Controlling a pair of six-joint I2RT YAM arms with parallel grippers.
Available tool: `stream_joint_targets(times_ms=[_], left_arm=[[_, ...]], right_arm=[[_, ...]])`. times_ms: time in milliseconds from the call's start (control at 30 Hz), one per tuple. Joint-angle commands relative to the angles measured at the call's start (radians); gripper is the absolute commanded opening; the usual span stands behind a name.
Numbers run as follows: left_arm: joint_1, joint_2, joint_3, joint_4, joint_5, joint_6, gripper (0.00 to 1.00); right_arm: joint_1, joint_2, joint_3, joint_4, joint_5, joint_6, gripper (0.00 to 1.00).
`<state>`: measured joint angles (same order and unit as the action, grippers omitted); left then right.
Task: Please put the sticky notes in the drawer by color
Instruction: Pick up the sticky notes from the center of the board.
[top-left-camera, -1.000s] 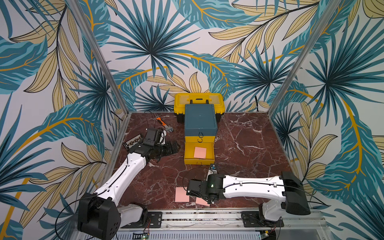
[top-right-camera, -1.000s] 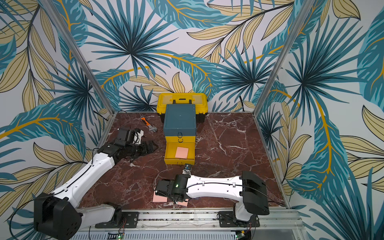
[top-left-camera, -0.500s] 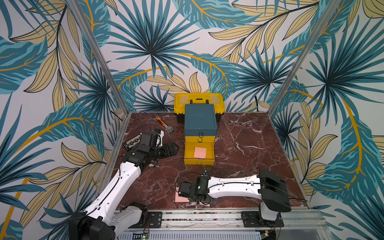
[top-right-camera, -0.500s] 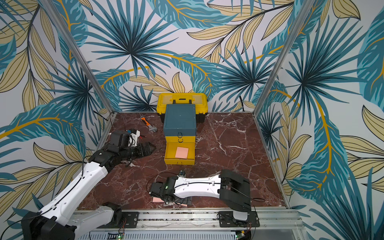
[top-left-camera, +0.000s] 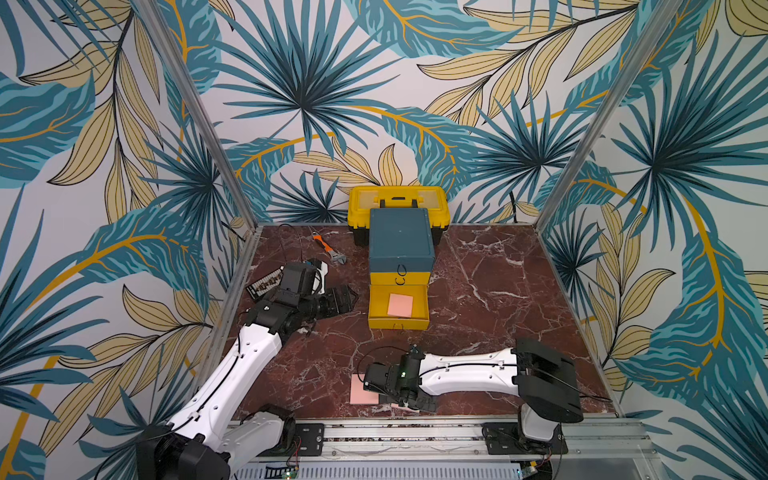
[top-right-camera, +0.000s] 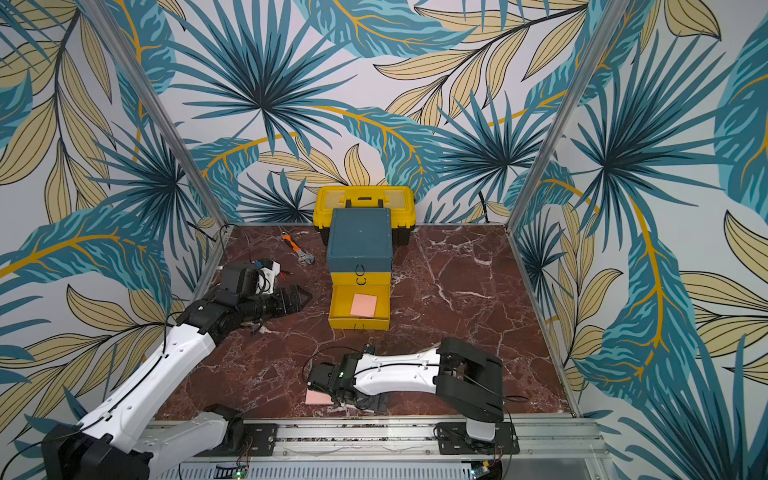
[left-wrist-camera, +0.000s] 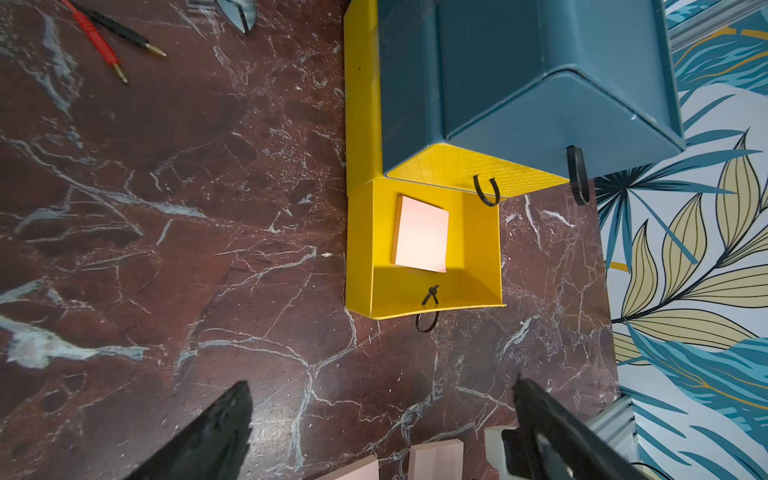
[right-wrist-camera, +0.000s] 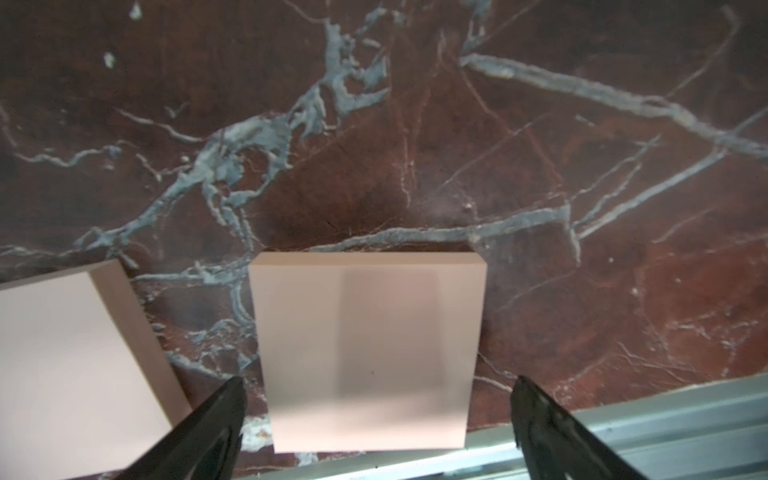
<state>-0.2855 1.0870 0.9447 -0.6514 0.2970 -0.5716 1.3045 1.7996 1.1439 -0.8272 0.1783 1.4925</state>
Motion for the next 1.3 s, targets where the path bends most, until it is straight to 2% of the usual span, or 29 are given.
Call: stream_joint_targets(times_ms=[0,500,1033,1267], left_arm=[[-0.004,0.0,0.003,-0.023,-0.018,0.018,1.0],[-0.004,0.013,0.001,-0.022,-0.021,0.016,1.0],[-0.004,0.032,0.005,-0.013,-0.015,0.018,1.0],[-0.004,0.027,-0.003,-0.014,-0.019,0.013,1.0]], right_arm=[[-0.011,-0.014,-0.04,0.031,-0.018,-0.027,0.99],[-0.031,0.003,-0.056,0.064,-0.036,-0.085,0.99],[-0.031,0.0,-0.046,0.096,-0.046,-0.107,0.86],[-0.03,0.026,0.018,0.053,-0.036,-0.152,0.78]])
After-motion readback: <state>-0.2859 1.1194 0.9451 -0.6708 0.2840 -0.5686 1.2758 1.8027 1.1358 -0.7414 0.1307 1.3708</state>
